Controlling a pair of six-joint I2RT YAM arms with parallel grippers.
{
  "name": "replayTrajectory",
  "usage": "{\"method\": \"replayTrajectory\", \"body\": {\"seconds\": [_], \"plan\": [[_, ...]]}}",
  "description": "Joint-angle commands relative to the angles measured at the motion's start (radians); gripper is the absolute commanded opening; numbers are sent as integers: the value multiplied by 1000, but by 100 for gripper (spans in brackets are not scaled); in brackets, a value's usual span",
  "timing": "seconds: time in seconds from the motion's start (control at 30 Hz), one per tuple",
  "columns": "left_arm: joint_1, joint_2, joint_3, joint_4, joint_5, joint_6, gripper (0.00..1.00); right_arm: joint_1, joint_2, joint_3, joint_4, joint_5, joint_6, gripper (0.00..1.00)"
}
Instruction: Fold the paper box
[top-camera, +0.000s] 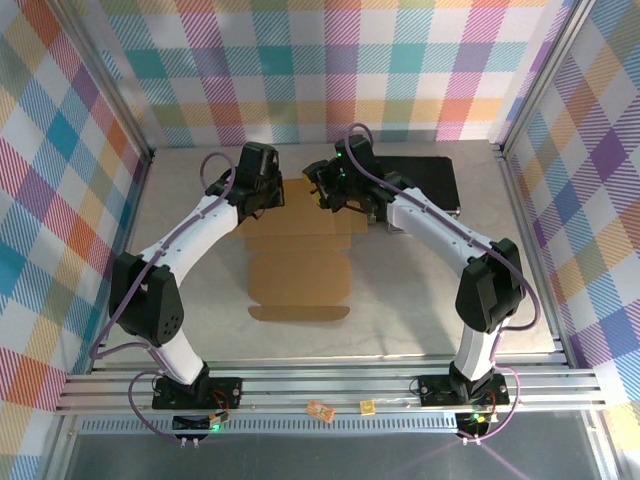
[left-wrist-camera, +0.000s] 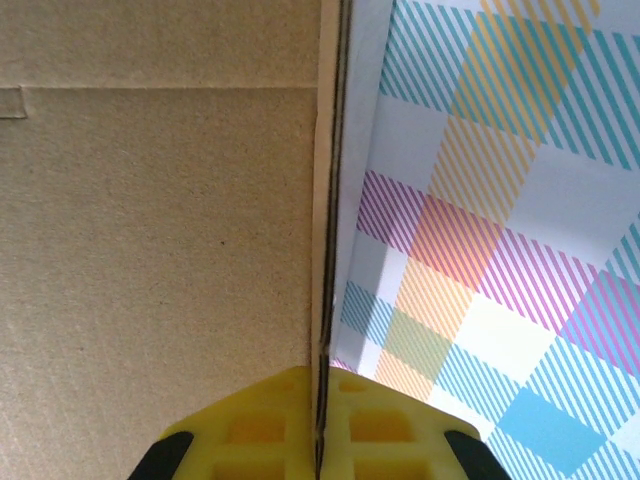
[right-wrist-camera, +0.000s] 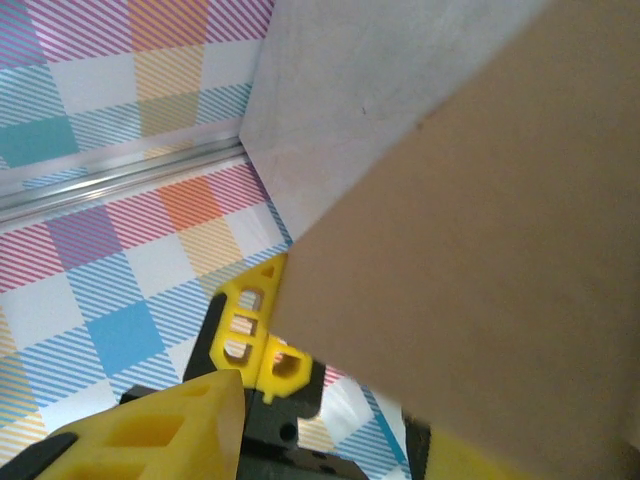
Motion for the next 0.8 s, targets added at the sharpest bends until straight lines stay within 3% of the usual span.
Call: {"method": "replayTrajectory", "body": {"seconds": [0.0, 0.53, 0.63, 0.73, 0.77], "plan": [[-16, -42, -25, 37, 5, 2, 0, 9, 22, 51, 16, 29, -15, 44], [-43, -72, -40, 46, 16, -24, 0, 22, 116, 145, -72, 116, 0, 26], [-54, -83, -41, 44, 23, -28, 0, 21, 142, 170, -80, 115, -3, 18], [-57, -107, -54, 47, 30, -34, 0, 18, 154, 189, -94, 114, -38, 0], [-58, -119, -57, 44, 33, -29, 0, 15, 152, 191, -99, 113, -61, 0]]}}
